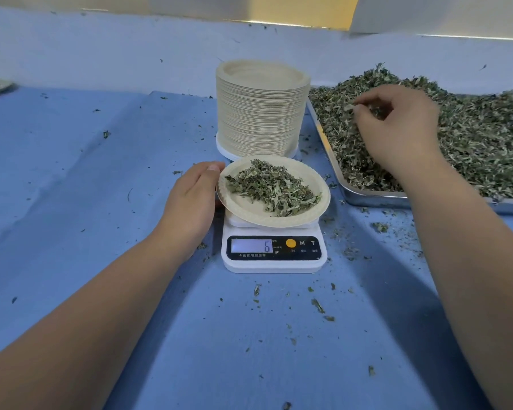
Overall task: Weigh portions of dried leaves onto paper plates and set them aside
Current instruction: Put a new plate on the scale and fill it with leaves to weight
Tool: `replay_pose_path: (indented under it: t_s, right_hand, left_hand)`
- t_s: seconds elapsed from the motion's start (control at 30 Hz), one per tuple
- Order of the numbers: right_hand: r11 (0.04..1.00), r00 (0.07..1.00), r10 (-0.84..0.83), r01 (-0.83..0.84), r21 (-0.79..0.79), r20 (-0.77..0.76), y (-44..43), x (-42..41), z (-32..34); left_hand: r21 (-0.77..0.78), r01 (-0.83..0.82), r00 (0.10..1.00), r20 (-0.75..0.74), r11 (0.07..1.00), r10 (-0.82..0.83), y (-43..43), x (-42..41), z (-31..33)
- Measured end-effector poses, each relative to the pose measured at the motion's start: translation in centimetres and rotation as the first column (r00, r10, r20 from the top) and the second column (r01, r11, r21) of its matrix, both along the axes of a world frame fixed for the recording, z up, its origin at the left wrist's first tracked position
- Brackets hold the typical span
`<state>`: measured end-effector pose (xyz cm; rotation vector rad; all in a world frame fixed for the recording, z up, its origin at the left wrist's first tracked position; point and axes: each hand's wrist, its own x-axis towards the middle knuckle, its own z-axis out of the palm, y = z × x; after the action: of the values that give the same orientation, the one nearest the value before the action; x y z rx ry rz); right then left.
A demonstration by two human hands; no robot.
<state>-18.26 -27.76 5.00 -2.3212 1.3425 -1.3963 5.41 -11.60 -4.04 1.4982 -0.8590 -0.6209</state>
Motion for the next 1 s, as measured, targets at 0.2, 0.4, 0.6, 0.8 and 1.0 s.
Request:
replay_pose_path:
  t_s: [0.2, 0.4, 0.6, 0.8, 1.0]
  right_hand:
    - [0.977, 0.976, 0.212, -0.213, 0.009, 0.058, 2.4, 2.9, 0.5]
    - [0.915, 0.835, 0.403, -0.362, 0.179, -0.374, 3.7, 4.5, -1.5]
    - [0.915, 0.843, 0.4, -0.347, 0.204, -0.359, 3.2, 4.1, -1.3]
    - [0.91, 0.835, 0.412, -0.364, 0.197, -0.364, 4.0, 4.5, -1.5]
    - [0.889, 0.825, 0.459, -0.424, 0.176, -0.331, 5.9, 5.4, -0.4]
  left_hand:
    - [0.005, 0.015, 1.0, 0.025, 1.0, -0.015, 0.0, 0.0, -0.1]
    - [-0.001, 0.01, 1.0, 0.017, 1.0, -0.01, 0.1, 0.0, -0.1]
    - [-0.003, 0.016, 1.0, 0.02, 1.0, -0.016, 0.1, 0.0, 0.0]
    - [-0.015, 0.019, 1.0, 0.026, 1.0, -0.019, 0.1, 0.0, -0.1]
    - [0.001, 0.007, 0.998, 0.057, 1.0, -0.007, 0.0, -0.1, 0.1]
